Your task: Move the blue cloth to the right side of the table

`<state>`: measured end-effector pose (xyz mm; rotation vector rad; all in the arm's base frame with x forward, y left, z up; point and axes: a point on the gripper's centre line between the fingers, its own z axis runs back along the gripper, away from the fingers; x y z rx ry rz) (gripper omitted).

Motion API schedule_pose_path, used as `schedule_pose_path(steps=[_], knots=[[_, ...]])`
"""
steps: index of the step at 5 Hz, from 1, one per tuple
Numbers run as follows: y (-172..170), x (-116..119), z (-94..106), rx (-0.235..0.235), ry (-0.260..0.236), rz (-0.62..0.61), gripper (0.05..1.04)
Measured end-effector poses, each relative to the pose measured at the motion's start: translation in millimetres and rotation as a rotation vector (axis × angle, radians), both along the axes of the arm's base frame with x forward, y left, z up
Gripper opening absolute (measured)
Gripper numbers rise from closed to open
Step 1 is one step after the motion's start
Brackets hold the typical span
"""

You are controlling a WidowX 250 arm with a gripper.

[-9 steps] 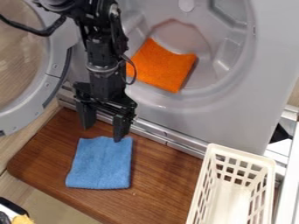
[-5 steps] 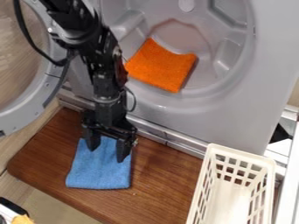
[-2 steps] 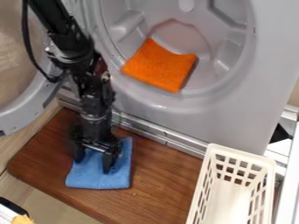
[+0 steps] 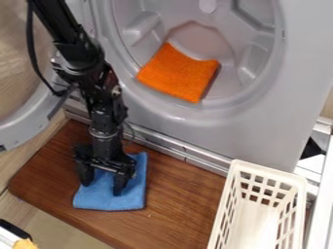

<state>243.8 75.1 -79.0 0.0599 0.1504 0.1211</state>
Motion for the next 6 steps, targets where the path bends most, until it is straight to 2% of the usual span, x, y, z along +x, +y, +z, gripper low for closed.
schedule_pose_path(steps=[1,3,6], knots=[[-22.4,4.3,-0.5,-0.015,-0.002,-0.046,1.000],[-97.7,11.8,0.0,-0.058,-0.008,-0.238,1.000],[-156.0,6.9,1.5,-0.091,0.005,-0.434,1.000]])
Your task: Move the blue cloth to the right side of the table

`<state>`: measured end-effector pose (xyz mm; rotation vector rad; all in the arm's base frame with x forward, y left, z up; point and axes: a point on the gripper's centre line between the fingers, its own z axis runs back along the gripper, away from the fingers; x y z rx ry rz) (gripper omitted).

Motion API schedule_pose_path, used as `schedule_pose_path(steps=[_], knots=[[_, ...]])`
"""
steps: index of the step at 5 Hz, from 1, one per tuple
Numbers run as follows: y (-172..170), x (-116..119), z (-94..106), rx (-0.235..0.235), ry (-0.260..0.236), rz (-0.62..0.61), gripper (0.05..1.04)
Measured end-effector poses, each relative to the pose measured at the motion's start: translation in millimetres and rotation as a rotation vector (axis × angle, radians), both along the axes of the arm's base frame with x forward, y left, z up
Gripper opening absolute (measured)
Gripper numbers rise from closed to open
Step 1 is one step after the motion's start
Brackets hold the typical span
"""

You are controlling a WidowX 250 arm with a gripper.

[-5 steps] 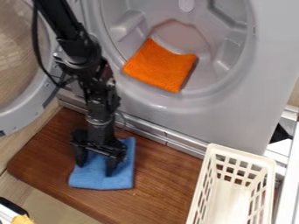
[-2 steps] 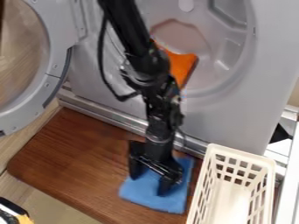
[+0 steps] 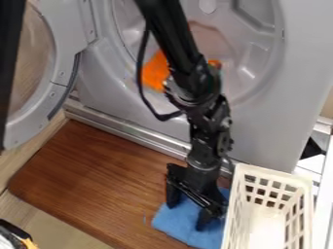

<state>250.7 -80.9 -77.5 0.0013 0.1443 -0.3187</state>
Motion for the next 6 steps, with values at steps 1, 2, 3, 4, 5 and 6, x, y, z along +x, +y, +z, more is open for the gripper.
schedule_pose_path(steps=[1,2,3,4,5,6], knots=[[-0.5,-3.5,0.5,0.001,0.012,-0.007,0.999],[2.3,-6.7,17.2,0.000,0.011,0.002,1.000],[12.0,-5.5,44.3,0.000,-0.014,0.026,0.999],[21.7,-7.6,73.1,-0.014,-0.044,0.052,1.000],[25.6,-9.3,93.5,-0.047,-0.070,0.035,1.000],[26.3,-8.8,94.2,-0.048,-0.073,0.035,1.000]])
